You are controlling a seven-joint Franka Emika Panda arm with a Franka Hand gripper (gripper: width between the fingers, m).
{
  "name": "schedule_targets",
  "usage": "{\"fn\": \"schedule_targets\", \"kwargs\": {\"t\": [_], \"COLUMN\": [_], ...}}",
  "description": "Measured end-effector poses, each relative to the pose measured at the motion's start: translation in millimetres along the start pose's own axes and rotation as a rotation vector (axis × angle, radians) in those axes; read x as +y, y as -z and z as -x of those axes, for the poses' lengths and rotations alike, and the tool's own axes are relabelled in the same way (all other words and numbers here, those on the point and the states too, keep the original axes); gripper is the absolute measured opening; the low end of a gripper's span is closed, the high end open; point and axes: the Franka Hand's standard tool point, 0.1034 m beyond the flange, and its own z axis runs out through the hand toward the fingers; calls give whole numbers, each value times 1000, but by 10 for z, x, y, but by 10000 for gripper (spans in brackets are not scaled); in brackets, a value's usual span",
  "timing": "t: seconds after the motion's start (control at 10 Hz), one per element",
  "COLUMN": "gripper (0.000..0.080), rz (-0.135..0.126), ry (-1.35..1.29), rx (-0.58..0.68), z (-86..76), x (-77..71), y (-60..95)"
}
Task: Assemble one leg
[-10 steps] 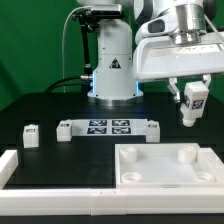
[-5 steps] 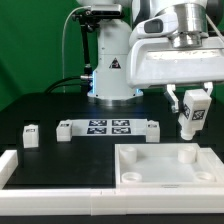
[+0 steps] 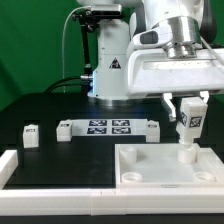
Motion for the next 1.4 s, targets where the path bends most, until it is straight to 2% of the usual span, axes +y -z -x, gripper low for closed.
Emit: {"fn": "schedule_targets", "kwargs": {"t": [0.1,0.2,0.6,1.0,1.4], "gripper": [290,290,290,290,290], "rz": [1,3,-2,-1,-1], "ry": [14,22,32,34,41], "rx": [-35,-24,-4,-3,-12], "z": [-21,-123,-389,-390,-356], "x": [32,44,-12,-10,-16], "y": [-70,-135,-339,-351,-474]}}
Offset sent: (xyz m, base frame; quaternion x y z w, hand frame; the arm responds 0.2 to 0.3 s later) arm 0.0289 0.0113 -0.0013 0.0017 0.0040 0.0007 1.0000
